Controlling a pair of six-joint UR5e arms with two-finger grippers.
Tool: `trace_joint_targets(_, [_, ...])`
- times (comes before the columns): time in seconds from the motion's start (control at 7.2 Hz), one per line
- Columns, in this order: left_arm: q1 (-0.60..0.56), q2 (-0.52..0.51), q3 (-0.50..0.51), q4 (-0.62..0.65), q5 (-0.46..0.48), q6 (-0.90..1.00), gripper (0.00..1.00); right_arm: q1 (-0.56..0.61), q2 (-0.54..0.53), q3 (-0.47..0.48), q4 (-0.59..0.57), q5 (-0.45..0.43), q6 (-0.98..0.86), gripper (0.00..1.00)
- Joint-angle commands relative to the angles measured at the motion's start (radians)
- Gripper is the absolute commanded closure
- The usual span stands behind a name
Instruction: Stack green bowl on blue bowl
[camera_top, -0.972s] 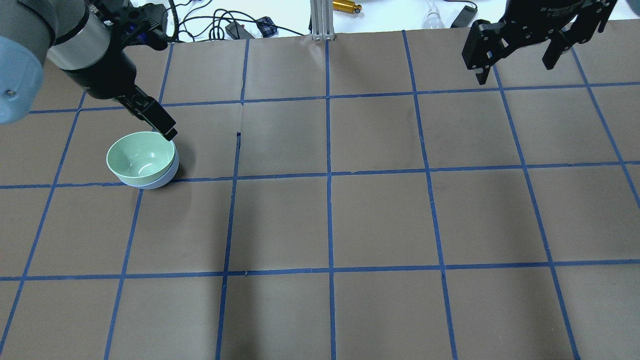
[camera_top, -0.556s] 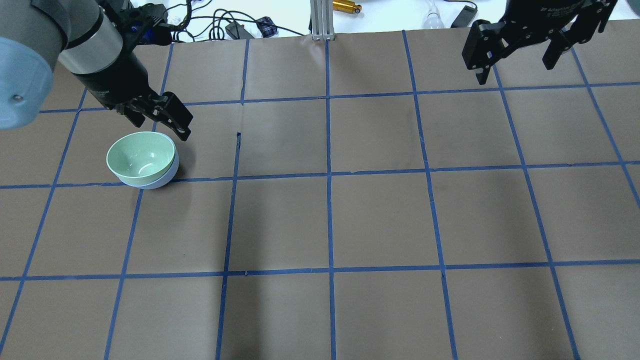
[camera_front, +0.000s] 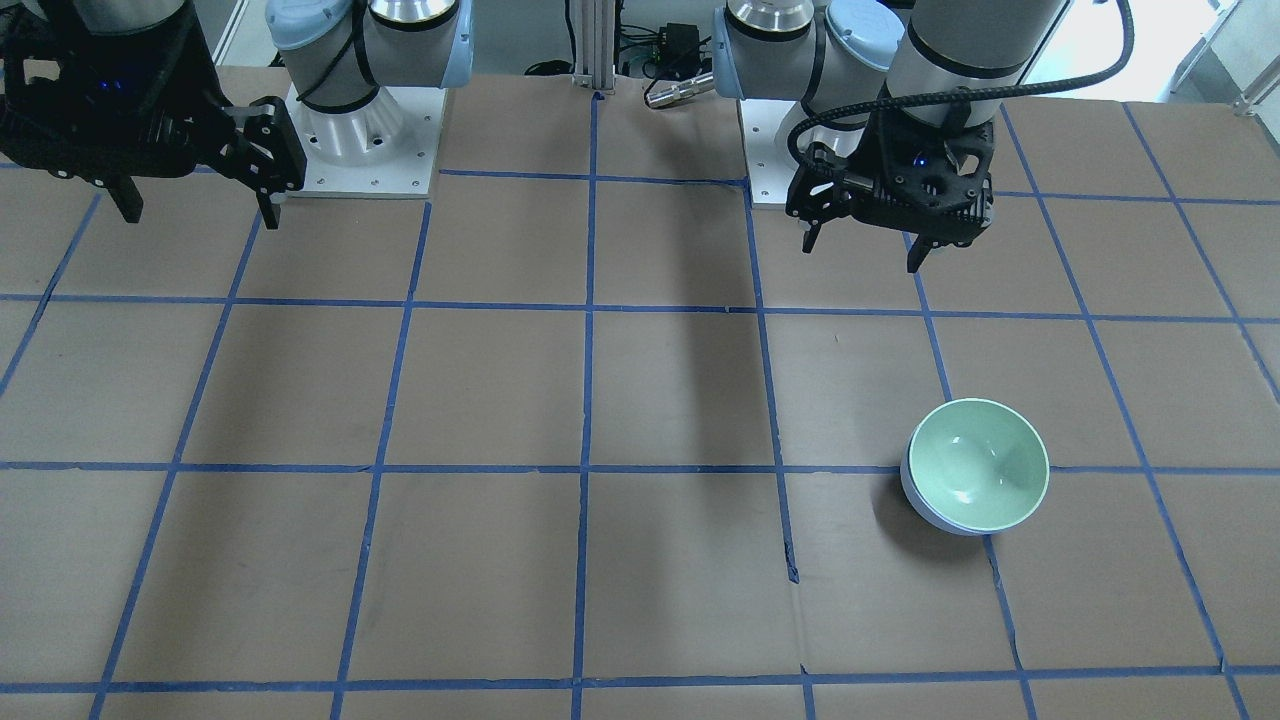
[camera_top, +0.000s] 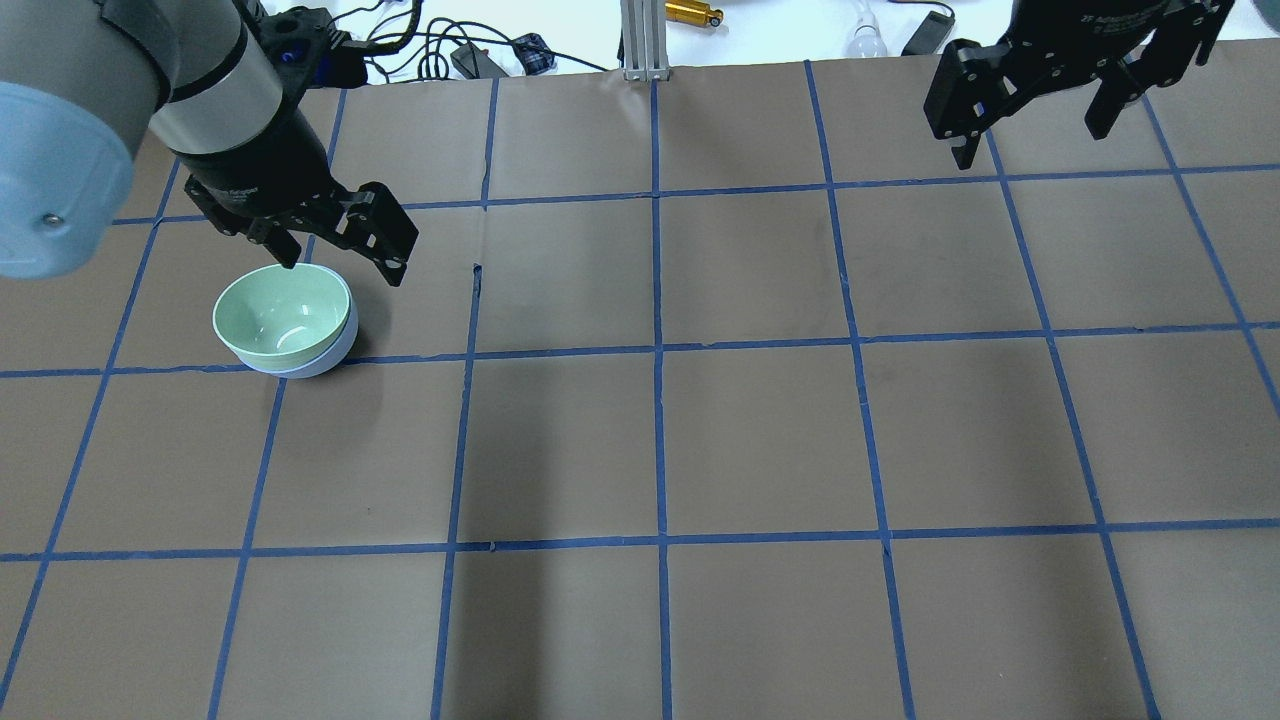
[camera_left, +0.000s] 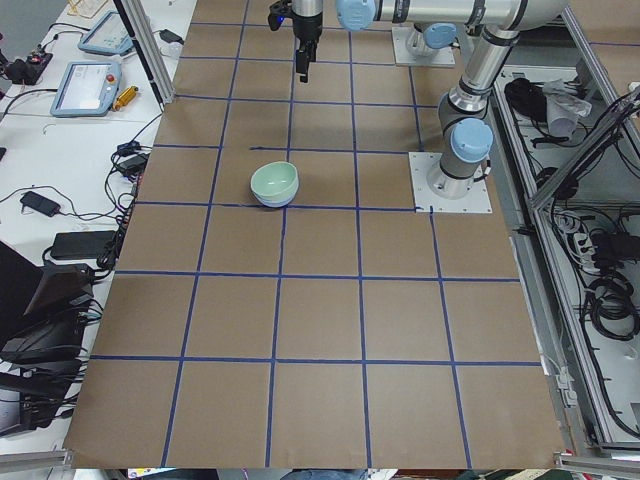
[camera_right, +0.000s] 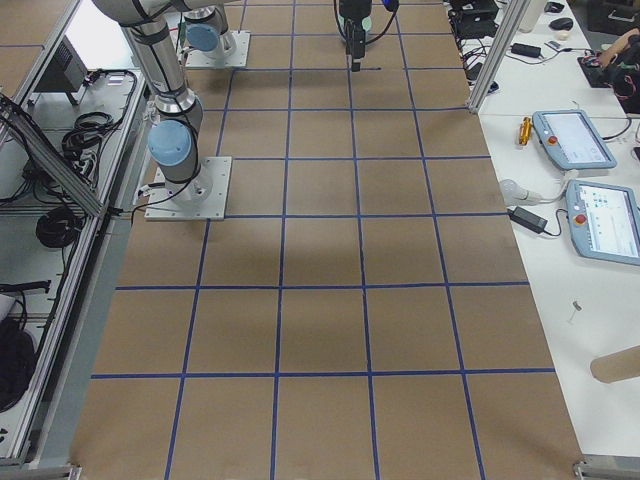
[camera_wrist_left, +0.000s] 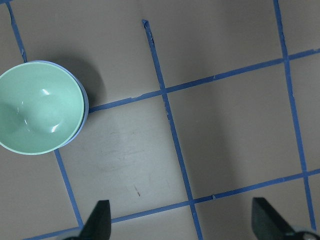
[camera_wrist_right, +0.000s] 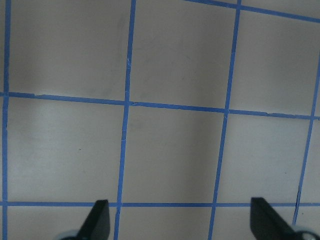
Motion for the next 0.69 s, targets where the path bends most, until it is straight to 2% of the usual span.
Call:
trace_joint_targets(0.0, [0.004,0.005,-0.001,-0.016,-0.013,-0.009,0.00,0.000,0.000,0.000,0.000,0.000,0.000,0.00])
trace_joint_targets(0.56, [0.010,0.031,-0.002,-0.017,0.003,-0.127,0.00,0.000,0.000,0.000,0.000,0.000,0.000,0.00])
